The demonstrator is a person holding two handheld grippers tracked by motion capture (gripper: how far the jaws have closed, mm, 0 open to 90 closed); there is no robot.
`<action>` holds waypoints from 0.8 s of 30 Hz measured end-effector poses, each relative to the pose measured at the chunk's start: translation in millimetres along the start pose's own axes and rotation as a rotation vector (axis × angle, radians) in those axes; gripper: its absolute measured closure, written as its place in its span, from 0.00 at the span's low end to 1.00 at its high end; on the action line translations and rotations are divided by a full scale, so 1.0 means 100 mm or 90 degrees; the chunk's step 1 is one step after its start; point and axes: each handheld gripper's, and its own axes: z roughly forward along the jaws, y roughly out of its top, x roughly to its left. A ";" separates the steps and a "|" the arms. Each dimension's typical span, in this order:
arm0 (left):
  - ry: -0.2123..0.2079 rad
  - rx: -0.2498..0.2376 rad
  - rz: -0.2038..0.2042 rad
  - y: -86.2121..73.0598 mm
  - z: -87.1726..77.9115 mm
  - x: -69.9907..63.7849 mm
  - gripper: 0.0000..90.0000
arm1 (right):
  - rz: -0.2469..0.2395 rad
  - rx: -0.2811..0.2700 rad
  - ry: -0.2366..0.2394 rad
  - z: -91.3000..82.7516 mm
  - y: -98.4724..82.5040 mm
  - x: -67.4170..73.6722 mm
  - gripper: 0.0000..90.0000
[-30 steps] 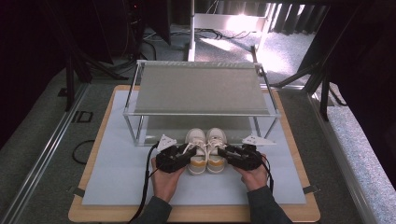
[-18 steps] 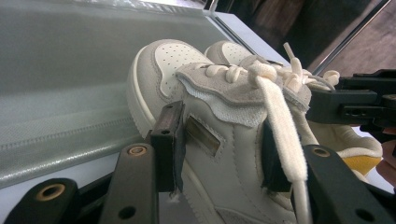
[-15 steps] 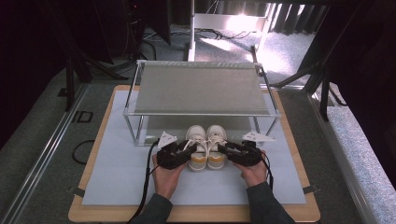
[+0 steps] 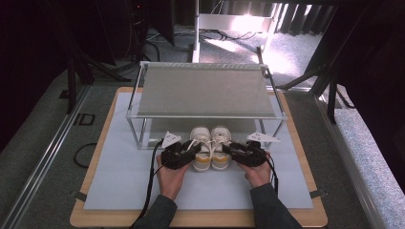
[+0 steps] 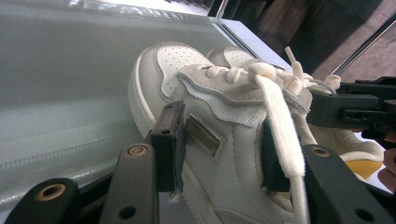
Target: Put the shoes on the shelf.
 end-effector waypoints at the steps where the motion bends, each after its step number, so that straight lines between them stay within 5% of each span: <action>1: 0.001 0.000 0.000 0.00 0.00 0.00 0.64 | 0.000 0.000 0.000 0.00 0.00 0.00 0.64; 24: 0.024 -0.002 -0.005 0.04 0.14 0.07 0.66 | 0.010 -0.001 -0.008 0.13 0.04 -0.10 0.64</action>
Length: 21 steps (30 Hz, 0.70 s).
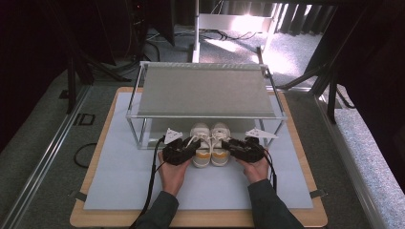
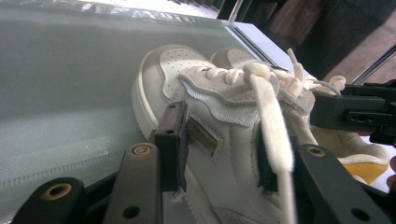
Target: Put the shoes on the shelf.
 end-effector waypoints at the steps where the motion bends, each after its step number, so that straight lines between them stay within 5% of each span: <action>1: 0.000 0.003 0.000 0.00 0.01 0.01 0.66 | 0.003 0.002 0.000 0.01 0.00 -0.01 0.64; 21: 0.013 -0.012 -0.019 0.04 0.16 0.13 0.66 | 0.032 -0.001 0.006 0.19 0.04 -0.13 0.64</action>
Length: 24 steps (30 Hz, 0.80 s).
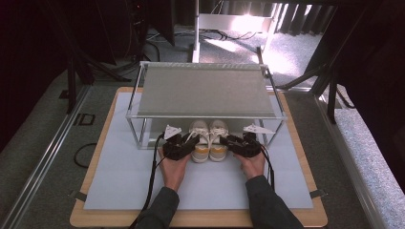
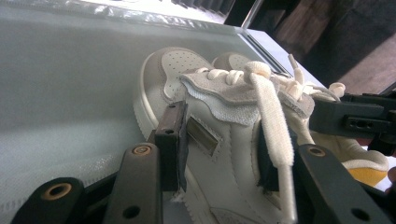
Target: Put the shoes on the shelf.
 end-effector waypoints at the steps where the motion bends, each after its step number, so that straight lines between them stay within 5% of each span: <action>1: 0.002 0.001 0.001 0.00 0.01 0.00 0.66 | 0.004 0.002 -0.001 0.01 0.00 0.00 0.64; 16: 0.011 -0.022 -0.028 0.02 0.18 0.06 0.66 | 0.001 -0.030 -0.019 0.13 0.04 -0.12 0.64; 24: 0.022 -0.035 -0.040 0.04 0.24 0.09 0.66 | 0.040 -0.024 -0.024 0.18 0.03 -0.13 0.64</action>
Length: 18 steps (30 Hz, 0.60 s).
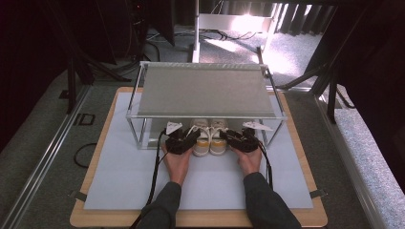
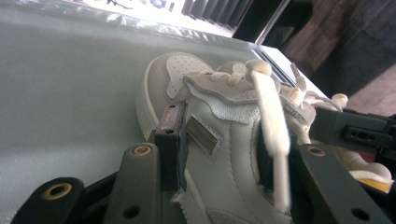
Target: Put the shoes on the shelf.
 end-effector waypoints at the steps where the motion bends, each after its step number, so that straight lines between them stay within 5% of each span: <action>1: 0.001 0.000 -0.001 0.00 0.01 0.00 0.66 | 0.004 0.002 0.002 0.01 0.00 0.00 0.64; 4: 0.001 0.002 0.002 0.01 0.04 0.04 0.66 | 0.040 0.013 0.006 0.02 -0.01 0.01 0.64; 5: 0.004 -0.001 -0.004 0.00 0.05 0.04 0.66 | 0.009 -0.005 -0.003 0.04 0.00 -0.02 0.64; 10: 0.016 -0.005 -0.012 -0.03 0.08 0.06 0.65 | 0.018 0.004 -0.008 0.05 0.02 -0.03 0.63; 11: 0.016 -0.008 -0.017 -0.03 0.08 0.07 0.65 | 0.060 0.026 -0.005 0.03 0.02 0.01 0.63; 13: 0.018 -0.013 -0.026 -0.02 0.07 0.10 0.62 | 0.063 0.022 -0.002 0.05 0.02 0.00 0.62; 16: 0.010 -0.023 -0.007 0.00 0.03 0.08 0.55 | 0.065 0.020 -0.012 0.06 0.01 0.02 0.60; 17: 0.010 -0.021 0.000 0.00 0.02 0.08 0.54 | 0.024 -0.005 -0.020 0.08 0.01 -0.02 0.59; 18: 0.007 -0.024 0.000 0.00 0.01 0.08 0.53 | 0.020 -0.007 -0.021 0.07 0.01 -0.01 0.58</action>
